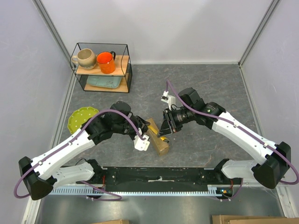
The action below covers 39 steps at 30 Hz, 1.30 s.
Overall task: Unpack the express box
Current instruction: Pick up the knife from the center of the board.
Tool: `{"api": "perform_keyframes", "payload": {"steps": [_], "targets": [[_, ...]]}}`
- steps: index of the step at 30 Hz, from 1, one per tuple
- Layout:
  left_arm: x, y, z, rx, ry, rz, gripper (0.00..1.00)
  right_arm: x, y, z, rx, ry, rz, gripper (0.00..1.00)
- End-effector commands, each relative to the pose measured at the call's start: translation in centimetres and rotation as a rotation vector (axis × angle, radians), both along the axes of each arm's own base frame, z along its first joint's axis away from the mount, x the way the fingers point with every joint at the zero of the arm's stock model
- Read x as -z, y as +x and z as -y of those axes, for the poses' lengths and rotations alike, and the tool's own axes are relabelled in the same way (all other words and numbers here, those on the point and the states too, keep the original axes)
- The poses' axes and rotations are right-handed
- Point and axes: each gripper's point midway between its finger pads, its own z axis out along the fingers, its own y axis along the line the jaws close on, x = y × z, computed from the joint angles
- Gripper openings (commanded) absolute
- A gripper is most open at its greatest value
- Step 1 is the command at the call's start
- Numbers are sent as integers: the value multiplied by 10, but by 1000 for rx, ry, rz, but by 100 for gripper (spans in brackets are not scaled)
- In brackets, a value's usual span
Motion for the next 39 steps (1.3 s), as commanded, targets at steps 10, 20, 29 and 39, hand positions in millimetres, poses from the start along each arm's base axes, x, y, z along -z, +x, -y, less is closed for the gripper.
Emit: {"api": "perform_keyframes", "payload": {"steps": [10,20,29,39], "targets": [[-7,-1,5,-11,-17,6,2,-30,4,-11,-26,92,57,4],[-6,-14,-3,-176,-10,-299,2,-53,42,16,128,-32,348,63],[-34,-43,-1,-265,-83,-713,2,-120,49,36,204,94,659,73],[-96,-46,10,-267,-203,-1224,2,-158,30,33,112,241,783,73]]}}
